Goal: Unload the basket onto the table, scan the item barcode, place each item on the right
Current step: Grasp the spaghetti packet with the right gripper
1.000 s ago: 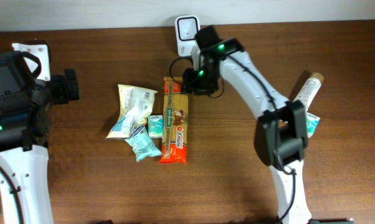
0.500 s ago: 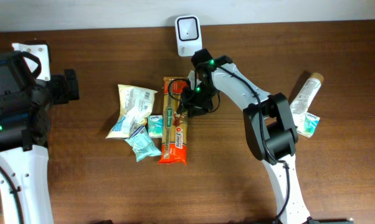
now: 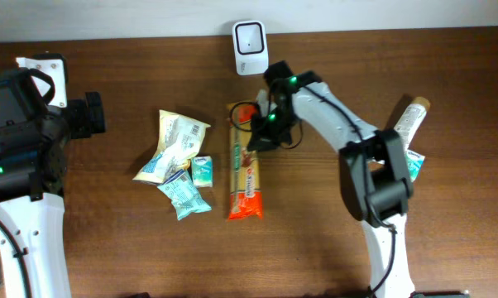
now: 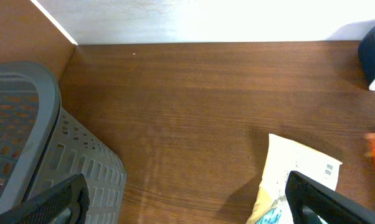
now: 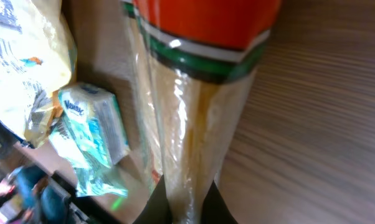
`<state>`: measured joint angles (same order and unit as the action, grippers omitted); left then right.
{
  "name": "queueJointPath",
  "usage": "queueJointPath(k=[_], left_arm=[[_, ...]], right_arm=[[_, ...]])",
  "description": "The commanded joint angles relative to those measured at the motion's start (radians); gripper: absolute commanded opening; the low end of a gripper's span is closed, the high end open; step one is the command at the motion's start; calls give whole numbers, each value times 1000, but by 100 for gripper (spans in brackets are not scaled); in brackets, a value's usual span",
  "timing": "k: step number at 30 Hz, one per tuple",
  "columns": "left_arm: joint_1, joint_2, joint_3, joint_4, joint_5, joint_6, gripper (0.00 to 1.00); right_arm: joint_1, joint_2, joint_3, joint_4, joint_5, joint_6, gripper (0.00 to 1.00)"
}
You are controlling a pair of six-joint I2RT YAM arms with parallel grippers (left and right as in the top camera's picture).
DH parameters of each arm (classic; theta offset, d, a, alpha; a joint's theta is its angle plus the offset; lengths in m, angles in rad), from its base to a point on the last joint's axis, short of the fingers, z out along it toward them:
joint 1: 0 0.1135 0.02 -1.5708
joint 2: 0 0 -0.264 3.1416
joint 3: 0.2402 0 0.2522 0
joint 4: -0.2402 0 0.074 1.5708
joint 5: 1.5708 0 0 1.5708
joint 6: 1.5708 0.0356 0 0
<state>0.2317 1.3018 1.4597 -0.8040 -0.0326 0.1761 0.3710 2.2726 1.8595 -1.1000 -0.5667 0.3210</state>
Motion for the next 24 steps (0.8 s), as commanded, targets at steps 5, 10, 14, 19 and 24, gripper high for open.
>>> queueJointPath(k=[5, 10, 14, 19, 24], left_arm=[[5, -1, 10, 2, 11, 13, 99], [5, -1, 10, 2, 11, 13, 99], [5, -1, 10, 2, 11, 13, 99], [5, -1, 10, 2, 11, 13, 99], [5, -1, 10, 2, 11, 13, 99]], right_arm=[[-38, -222, 9, -311, 579, -2, 4], [-37, -196, 9, -316, 812, 58, 4], [-35, -98, 9, -284, 822, 59, 4], [19, -72, 12, -179, 692, 51, 7], [154, -72, 11, -51, 509, 41, 50]])
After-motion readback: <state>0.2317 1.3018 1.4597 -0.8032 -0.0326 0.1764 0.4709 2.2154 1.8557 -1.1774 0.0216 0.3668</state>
